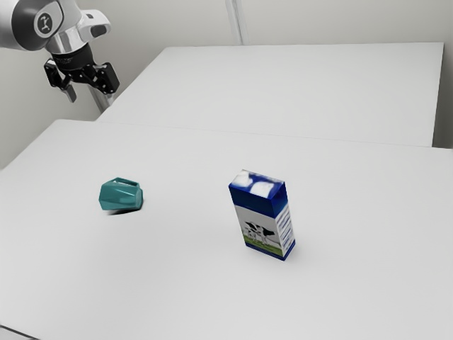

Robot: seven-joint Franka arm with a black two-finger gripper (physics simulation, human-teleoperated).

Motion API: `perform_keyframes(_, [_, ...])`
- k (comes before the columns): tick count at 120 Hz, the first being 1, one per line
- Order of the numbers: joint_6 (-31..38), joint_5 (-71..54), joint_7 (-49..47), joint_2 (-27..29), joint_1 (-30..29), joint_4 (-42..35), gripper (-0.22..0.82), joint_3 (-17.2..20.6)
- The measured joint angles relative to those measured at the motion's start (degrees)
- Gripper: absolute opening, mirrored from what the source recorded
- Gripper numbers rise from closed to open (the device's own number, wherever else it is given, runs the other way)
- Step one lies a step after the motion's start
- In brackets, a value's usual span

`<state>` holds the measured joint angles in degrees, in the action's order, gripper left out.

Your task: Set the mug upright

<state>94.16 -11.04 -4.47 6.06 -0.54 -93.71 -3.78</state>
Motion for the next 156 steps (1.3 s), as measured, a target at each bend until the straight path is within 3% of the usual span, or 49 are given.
perform_keyframes(43, [-0.2,0.0,1.4,-1.1,-1.4,-0.8,0.60,-1.1])
perform_keyframes(103, [-0.5,24.0,2.8,-13.9,-21.5,-1.4,0.60,-2.1])
perform_keyframes(156, [-0.4,34.9,6.9,-27.4,-24.9,1.9,0.60,-3.3])
